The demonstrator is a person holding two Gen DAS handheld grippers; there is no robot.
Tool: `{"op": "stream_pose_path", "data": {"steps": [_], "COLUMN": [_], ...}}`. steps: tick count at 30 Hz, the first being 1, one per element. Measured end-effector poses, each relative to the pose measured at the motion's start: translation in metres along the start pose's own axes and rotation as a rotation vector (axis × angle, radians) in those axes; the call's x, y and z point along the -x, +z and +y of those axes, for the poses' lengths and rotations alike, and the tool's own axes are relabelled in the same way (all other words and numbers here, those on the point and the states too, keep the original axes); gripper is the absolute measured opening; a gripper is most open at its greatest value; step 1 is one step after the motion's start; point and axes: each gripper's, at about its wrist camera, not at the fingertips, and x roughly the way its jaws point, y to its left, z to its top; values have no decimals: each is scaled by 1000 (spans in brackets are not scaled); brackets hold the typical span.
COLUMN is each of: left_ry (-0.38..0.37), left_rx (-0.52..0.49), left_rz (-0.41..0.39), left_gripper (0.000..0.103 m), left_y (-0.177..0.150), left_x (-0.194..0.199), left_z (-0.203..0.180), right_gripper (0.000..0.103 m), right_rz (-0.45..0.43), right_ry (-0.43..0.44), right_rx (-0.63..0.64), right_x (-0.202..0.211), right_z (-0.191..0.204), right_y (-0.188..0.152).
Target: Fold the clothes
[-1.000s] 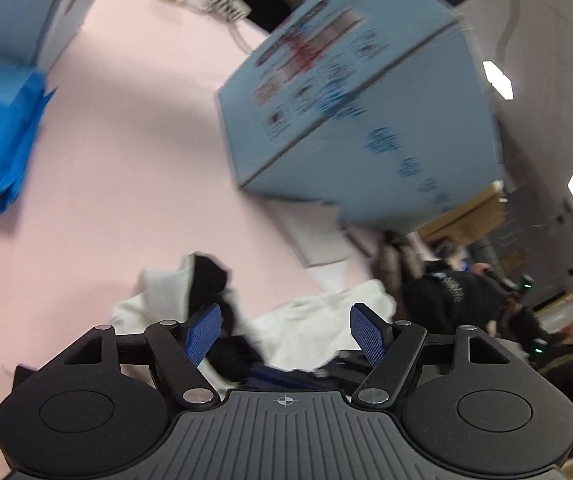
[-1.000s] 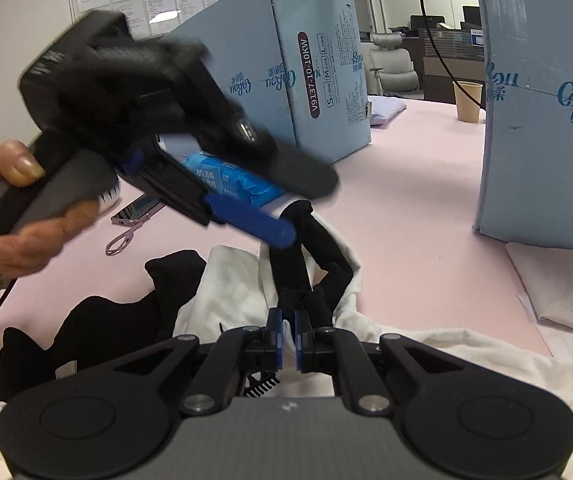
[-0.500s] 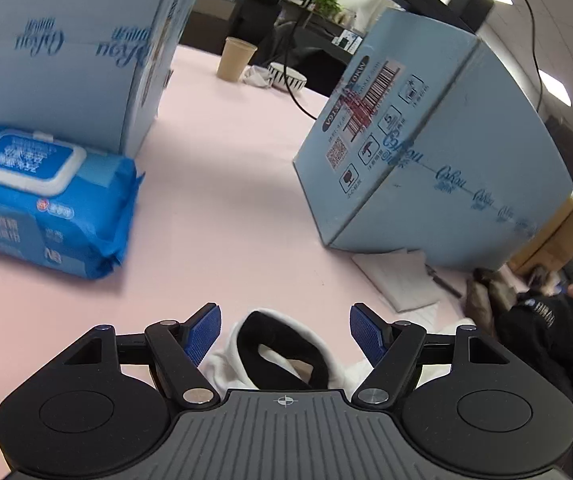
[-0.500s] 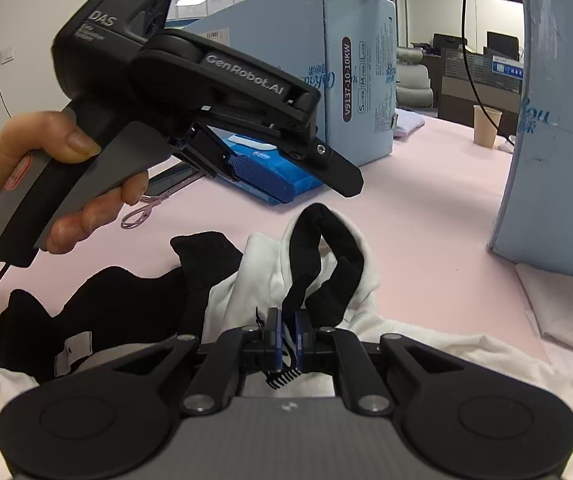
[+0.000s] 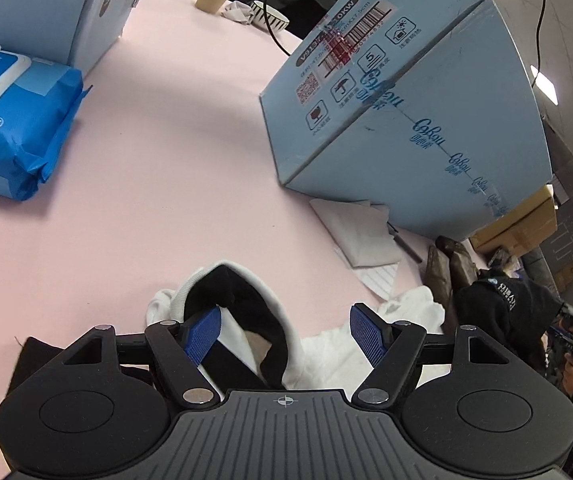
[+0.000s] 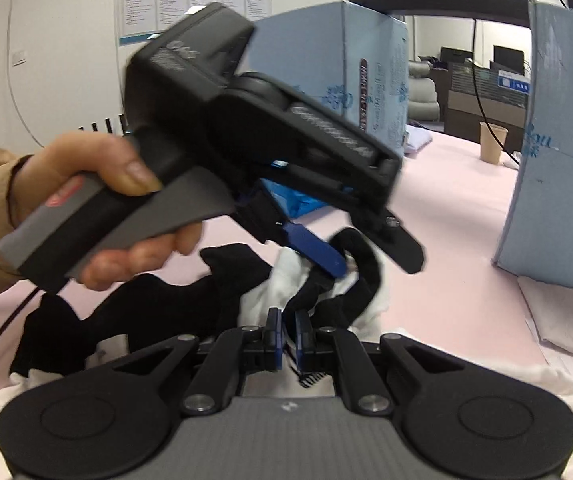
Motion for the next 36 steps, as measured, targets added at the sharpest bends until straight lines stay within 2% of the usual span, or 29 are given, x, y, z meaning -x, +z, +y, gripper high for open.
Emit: {"op": "stream_pose_path", "data": {"steps": [3, 8, 12, 15, 19, 26, 29, 32, 33, 35, 36], "left_ry": [48, 128, 87, 53, 2, -103, -152, -140, -135, -149, -144], "left_rx": [-28, -38, 10, -52, -20, 37, 122, 158, 169, 112, 80], "left_rz": [-2, -107, -187, -322, -429, -475, -484, -478, -475, -461, -465], "left_gripper": [73, 73, 73, 73, 73, 73, 73, 73, 73, 73, 73], "left_y": [-4, -5, -7, -14, -11, -4, 5, 10, 12, 9, 7], "left_x": [-2, 4, 13, 36, 56, 61, 62, 57, 56, 53, 54], "left_z": [-10, -11, -6, -19, -21, -16, -6, 1, 3, 0, -3], "right_gripper": [7, 7, 7, 7, 7, 7, 7, 7, 7, 15, 25], "right_rz": [-11, -16, -33, -58, -133, -268, -274, -247, -242, -232, -226], "right_ry": [-13, -26, -50, -89, -106, -164, -186, -201, -180, -83, -33], "right_rx": [26, 34, 4, -14, -113, -169, -202, -243, -274, -373, -423], "right_x": [3, 9, 13, 16, 29, 40, 33, 19, 15, 14, 14], "right_z": [6, 10, 4, -4, -26, -48, -62, -76, -82, -91, -95], "right_y": [2, 1, 2, 4, 13, 38, 43, 44, 43, 37, 34]}}
